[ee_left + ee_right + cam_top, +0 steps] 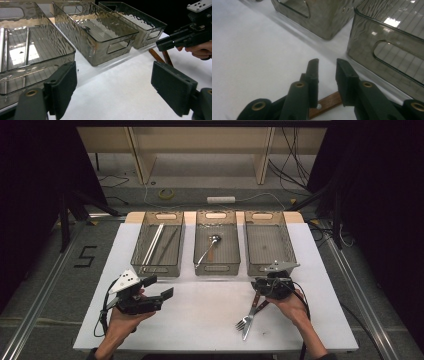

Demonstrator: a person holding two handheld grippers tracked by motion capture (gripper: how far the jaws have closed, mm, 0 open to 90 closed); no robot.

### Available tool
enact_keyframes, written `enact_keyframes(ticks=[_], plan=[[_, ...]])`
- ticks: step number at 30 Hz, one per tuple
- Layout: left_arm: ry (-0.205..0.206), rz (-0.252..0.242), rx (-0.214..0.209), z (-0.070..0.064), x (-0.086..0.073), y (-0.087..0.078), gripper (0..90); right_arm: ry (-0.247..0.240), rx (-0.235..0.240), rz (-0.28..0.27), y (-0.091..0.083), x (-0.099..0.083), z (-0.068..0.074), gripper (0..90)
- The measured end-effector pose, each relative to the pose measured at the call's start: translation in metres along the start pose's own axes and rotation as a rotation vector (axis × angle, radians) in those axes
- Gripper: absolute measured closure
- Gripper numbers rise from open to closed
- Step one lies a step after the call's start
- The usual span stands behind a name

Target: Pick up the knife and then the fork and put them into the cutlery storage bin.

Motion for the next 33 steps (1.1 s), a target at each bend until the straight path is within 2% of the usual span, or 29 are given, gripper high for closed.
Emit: enact_keyframes(ticks=[10,13,24,27,33], plan=[[0.016,-0.009,0.011,-0.002,-0.002,-0.003,20.1,-0.025,-0.001,0.039,0.01,-0.002,-0.007,86.6],[0.017,-0.014,0.016,-0.002,-0.002,-0.004,20.1,-0.036,-0.012,0.071,0.015,-0.004,-0.009,88.9],[0.029,-0.011,0.017,-0.003,-0.003,-0.004,20.1,-0.047,-0.06,0.155,0.028,-0.01,-0.021,89.4],[0.029,-0.009,0.021,-0.001,-0.003,-0.003,20.1,-0.059,-0.076,0.181,0.029,-0.012,-0.024,89.4],[0.035,-0.007,0.023,-0.002,-0.003,-0.002,20.2,-0.057,-0.073,0.208,0.022,-0.016,-0.026,89.4]])
Point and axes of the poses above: each handheld gripper's, and its own axes: y roughly forward along the jaws, x roughly out of its top, z roughly to its left, the point moved 6 cm from there along y, roughly forward along the jaws, and after that the axes turned 3 degrees about -z, right-handed, at the moved point
